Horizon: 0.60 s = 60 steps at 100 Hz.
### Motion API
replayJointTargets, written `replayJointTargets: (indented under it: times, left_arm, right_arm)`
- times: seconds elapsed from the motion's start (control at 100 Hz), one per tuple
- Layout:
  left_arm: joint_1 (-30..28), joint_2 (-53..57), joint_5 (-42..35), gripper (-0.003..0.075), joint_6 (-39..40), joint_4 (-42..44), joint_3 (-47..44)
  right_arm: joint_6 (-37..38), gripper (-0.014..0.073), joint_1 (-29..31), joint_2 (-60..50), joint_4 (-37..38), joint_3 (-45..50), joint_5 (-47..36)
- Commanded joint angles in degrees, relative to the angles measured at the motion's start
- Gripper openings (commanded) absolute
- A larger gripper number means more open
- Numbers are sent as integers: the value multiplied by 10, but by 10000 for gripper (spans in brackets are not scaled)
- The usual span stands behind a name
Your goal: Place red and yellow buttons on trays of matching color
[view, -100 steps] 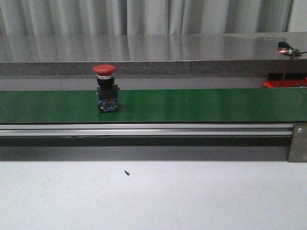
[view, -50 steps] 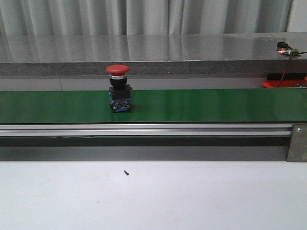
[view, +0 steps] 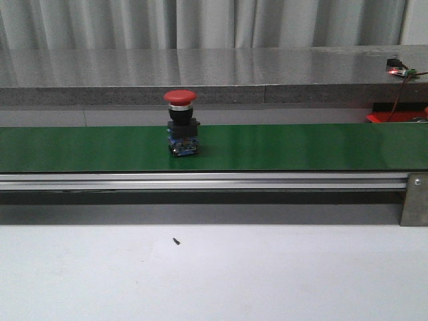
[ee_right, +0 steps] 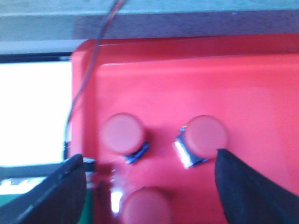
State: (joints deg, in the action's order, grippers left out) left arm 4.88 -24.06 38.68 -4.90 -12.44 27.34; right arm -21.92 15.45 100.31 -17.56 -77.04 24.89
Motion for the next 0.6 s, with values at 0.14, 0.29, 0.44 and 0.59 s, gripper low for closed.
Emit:
replayJointTargets:
  times: [0.14,0.29,0.44,0.59]
  left_arm:
    - [4,-2,-36,-20,0,-11,15]
    - [4,-2,-36,-20,0,-11,15]
    - [4,-2,-36,-20,0,-11,15]
    - [4,-2,-36,-20,0,-11,15]
  right_arm:
    - [-24,570,-57,-94,-4,23,-4]
    - [-56,570,-106,-110,-4,23,59]
    - [-80,570,-156,-111,-6,23,122]
    - [-80,570,-216,-111,-7,23,145]
